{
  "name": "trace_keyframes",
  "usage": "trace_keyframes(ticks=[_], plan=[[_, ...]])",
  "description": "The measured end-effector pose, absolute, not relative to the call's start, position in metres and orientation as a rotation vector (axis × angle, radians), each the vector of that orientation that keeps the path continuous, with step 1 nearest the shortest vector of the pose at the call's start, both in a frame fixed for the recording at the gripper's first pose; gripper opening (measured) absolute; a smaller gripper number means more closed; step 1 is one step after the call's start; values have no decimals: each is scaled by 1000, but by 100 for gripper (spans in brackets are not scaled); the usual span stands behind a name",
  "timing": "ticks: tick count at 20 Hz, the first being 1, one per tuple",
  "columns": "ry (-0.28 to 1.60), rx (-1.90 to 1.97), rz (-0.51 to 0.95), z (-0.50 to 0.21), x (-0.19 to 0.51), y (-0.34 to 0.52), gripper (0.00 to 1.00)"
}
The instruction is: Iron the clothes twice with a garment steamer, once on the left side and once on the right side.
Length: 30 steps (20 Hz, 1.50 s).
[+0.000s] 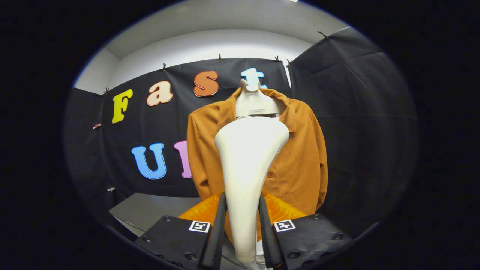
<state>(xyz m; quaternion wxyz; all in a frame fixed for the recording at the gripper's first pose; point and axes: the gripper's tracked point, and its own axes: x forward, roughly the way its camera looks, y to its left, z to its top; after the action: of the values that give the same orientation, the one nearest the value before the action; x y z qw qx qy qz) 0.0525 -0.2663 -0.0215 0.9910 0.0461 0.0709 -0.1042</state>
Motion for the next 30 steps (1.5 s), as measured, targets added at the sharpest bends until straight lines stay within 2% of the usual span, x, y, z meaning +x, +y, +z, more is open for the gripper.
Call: trace_keyframes(ticks=[6, 17, 30], plan=[[99, 45, -184, 1, 52, -182, 47], [46, 24, -150, 9, 7, -46, 47], [40, 28, -150, 12, -28, -4, 47]])
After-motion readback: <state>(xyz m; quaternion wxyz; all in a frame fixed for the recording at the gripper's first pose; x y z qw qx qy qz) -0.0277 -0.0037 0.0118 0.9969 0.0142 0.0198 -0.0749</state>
